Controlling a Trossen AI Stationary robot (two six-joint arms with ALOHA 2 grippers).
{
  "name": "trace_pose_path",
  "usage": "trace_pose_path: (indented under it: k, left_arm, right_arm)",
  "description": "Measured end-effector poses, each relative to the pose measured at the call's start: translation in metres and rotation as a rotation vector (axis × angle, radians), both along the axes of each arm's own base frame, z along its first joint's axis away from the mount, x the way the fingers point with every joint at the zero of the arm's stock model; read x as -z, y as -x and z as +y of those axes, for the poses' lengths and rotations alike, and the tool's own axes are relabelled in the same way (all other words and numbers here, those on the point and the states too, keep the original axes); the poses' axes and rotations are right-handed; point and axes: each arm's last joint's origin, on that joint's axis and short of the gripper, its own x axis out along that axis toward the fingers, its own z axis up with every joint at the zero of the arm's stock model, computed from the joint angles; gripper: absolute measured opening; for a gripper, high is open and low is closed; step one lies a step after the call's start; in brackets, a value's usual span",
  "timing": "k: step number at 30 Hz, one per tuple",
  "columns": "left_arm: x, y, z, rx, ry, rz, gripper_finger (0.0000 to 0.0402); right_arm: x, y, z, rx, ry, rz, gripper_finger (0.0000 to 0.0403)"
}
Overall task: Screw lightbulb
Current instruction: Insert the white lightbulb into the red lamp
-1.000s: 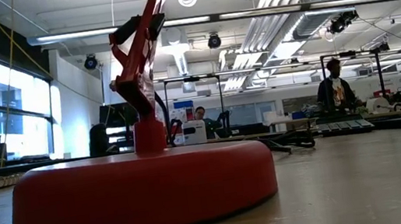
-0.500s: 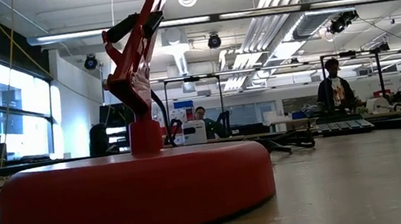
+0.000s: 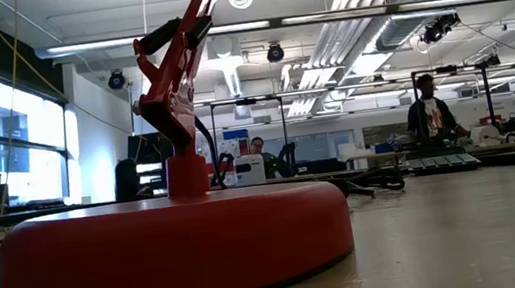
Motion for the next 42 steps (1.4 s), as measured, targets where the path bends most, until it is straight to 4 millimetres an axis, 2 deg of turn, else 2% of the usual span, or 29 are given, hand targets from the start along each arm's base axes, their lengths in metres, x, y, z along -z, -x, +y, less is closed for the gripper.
trace_pose_path:
  k: [10, 15, 18, 22, 25, 29, 33, 36, 39, 42]
  left_arm:
    - [0.002, -0.003, -0.001, 0.003, -0.015, 0.016, 0.0000]
    - [0.001, -0.002, 0.000, -0.009, -0.035, 0.028, 0.0000]
    - [0.001, -0.002, 0.000, -0.014, -0.037, 0.029, 0.0000]
    - [0.000, 0.001, 0.000, -0.011, -0.074, 0.050, 0.0000]
    - [-0.004, 0.008, -0.001, 0.001, -0.119, 0.067, 0.0000]
    - [-0.011, 0.022, -0.003, 0.032, -0.191, 0.089, 0.0000]
    - [-0.021, 0.041, -0.005, 0.069, -0.209, 0.063, 0.0000]
    - [-0.026, 0.052, -0.007, 0.097, -0.199, 0.033, 0.0000]
    - [-0.028, 0.059, -0.010, 0.109, -0.193, 0.022, 0.0000]
    - [-0.026, 0.062, -0.014, 0.112, -0.196, 0.040, 0.0000]
  right_arm:
    - [-0.001, 0.011, -0.005, 0.046, 0.075, 0.025, 0.0226]
    - [-0.005, 0.031, -0.011, 0.056, 0.087, 0.047, 0.0227]
    - [-0.007, 0.045, -0.016, 0.060, 0.044, 0.057, 0.0227]
    - [-0.015, 0.064, -0.021, 0.051, -0.116, 0.027, 0.0227]
    - [-0.020, 0.075, -0.023, 0.002, -0.163, -0.001, 0.0227]
    - [-0.029, 0.085, -0.021, -0.175, -0.183, -0.060, 0.0227]
    - [-0.037, 0.087, -0.018, -0.284, -0.271, -0.120, 0.0229]
    - [-0.037, 0.084, -0.017, -0.274, -0.316, -0.107, 0.0238]
    - [-0.035, 0.081, -0.012, -0.288, -0.262, -0.084, 0.0257]
    - [-0.040, 0.079, -0.005, -0.263, -0.127, -0.046, 0.0281]
